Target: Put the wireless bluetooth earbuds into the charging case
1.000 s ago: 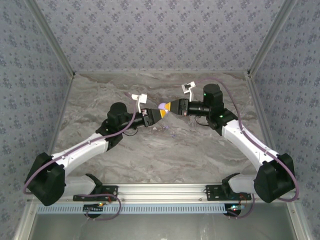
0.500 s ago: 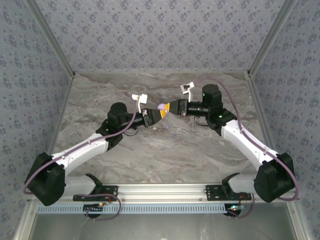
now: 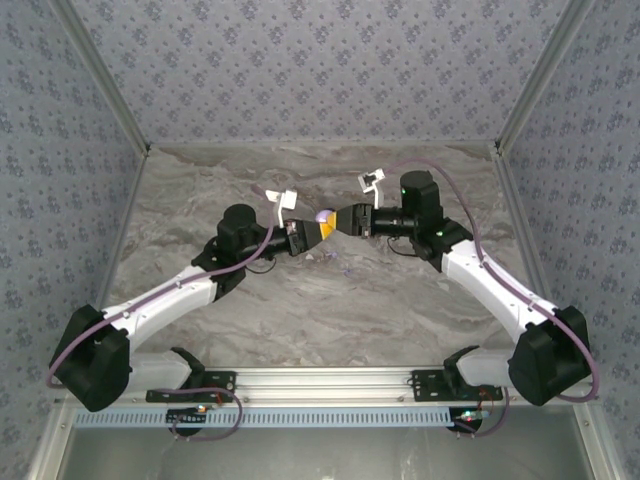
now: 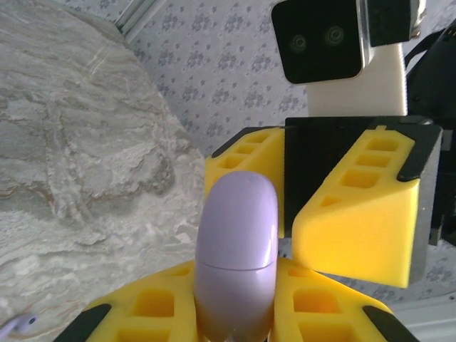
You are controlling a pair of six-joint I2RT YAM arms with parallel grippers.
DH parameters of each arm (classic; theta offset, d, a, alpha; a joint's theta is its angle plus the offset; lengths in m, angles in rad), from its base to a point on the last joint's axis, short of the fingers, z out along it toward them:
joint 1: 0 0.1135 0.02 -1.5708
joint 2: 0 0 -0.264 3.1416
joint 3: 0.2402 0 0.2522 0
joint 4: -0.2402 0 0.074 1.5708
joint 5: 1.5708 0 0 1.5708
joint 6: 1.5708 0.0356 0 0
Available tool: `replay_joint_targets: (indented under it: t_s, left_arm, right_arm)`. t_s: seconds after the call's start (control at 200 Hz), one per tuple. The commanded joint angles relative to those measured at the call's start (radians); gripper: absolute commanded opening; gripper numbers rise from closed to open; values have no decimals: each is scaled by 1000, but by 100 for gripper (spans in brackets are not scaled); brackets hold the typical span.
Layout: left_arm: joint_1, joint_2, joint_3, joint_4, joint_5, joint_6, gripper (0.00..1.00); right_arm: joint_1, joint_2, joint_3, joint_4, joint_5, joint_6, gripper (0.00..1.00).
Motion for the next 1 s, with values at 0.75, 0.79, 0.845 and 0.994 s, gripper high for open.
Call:
replay_joint_targets:
  t_s: [0.75,0.79,0.845,0.994]
  left_arm:
    - [-13,-68,-82,159,77,590,20]
    - [-13,-73,-82,148,77,598,20]
    - [-13,-76,-81,139,81,604,20]
    - [-16,-79,-79,127,97,612,20]
  right_arm:
    - [5,-131,120,-431,110,-289,45]
    - [8,-126,124,-432,107,-292,45]
    - [13,-120,131,-436,106,-295,46]
    - [23,-102,147,-442,102,-301,48]
